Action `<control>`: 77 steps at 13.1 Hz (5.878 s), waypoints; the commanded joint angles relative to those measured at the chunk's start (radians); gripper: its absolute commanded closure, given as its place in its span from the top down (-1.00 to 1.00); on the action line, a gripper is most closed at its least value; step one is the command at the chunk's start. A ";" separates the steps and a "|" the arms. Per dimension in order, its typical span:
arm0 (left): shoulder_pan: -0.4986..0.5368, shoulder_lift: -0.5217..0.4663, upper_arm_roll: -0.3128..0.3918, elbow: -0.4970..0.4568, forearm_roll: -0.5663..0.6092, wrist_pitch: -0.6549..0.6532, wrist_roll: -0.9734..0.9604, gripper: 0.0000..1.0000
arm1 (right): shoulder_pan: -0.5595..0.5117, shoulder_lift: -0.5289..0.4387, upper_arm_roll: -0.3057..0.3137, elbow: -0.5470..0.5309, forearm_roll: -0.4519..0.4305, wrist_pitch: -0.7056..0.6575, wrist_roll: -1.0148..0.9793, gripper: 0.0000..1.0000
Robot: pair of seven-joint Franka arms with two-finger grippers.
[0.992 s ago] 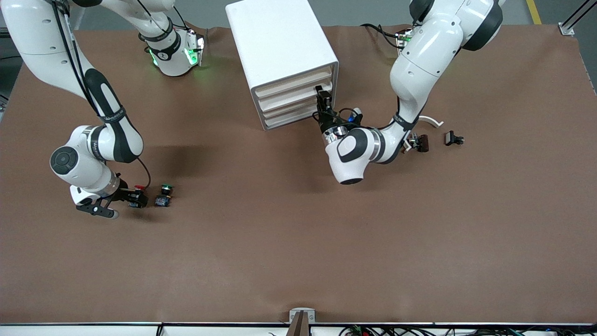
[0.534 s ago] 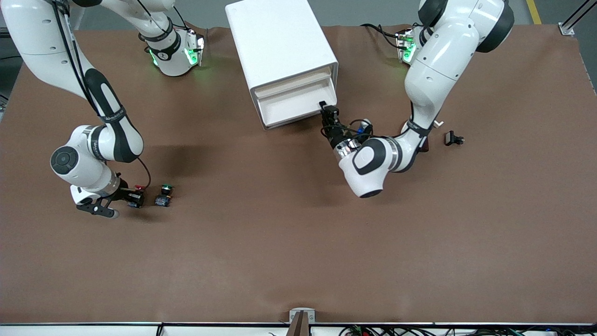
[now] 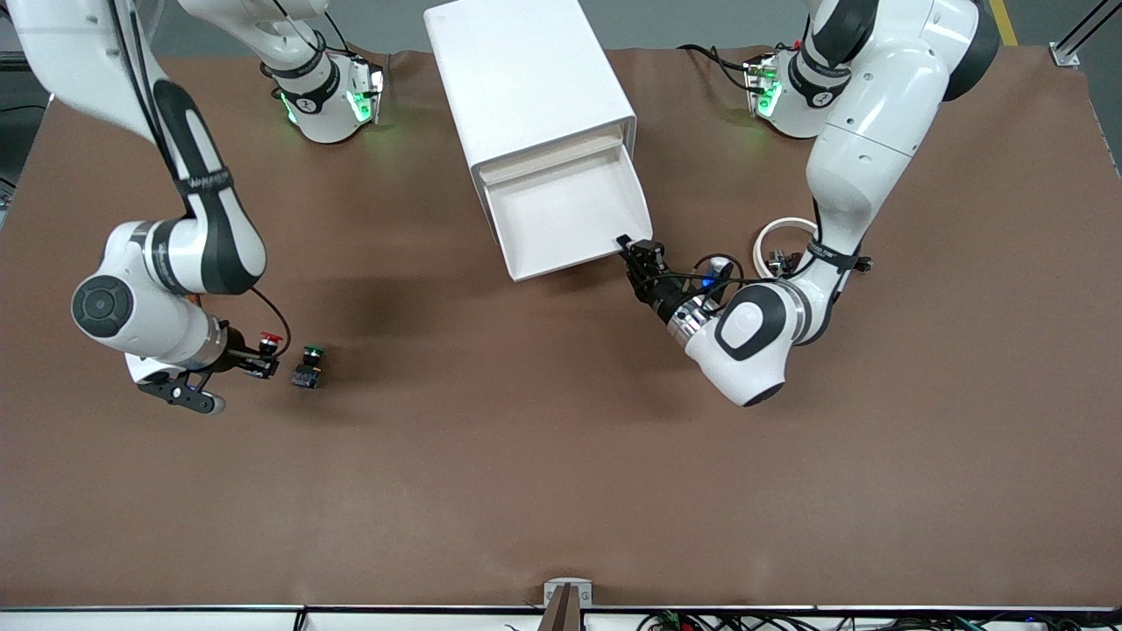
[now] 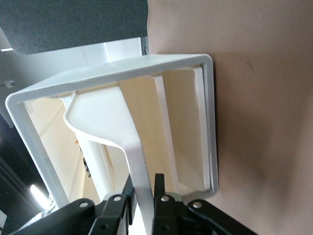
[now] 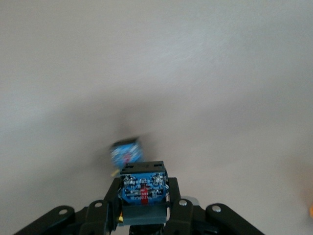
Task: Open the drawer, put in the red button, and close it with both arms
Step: 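Pull the drawer open with the left gripper while the right gripper lifts the button, then lower the red button into the open drawer and open the right gripper, then withdraw the right gripper while the left gripper moves to the drawer front, then push the drawer closed into the cabinet with the left gripper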
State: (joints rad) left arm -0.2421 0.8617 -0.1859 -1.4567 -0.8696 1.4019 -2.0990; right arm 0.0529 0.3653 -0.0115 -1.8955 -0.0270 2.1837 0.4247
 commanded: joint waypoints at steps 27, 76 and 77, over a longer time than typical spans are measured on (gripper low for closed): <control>0.006 -0.081 -0.001 0.101 0.303 0.238 0.658 1.00 | 0.835 -0.008 -0.004 0.161 0.027 -0.079 1.313 -0.68; -0.433 -0.155 -0.161 0.007 0.678 0.391 0.754 1.00 | -0.104 -0.247 -0.001 0.552 0.055 -0.768 -0.403 1.00; -0.419 -0.153 -0.161 0.007 0.661 0.391 0.760 1.00 | -0.104 -0.261 -0.001 0.552 0.055 -0.771 -0.414 1.00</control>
State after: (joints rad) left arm -0.6794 0.6910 -0.3379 -1.4509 -0.1591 1.7802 -1.3578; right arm -0.0474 0.1542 -0.0141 -1.3395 0.0176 1.4333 0.0005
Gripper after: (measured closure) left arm 0.000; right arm 0.000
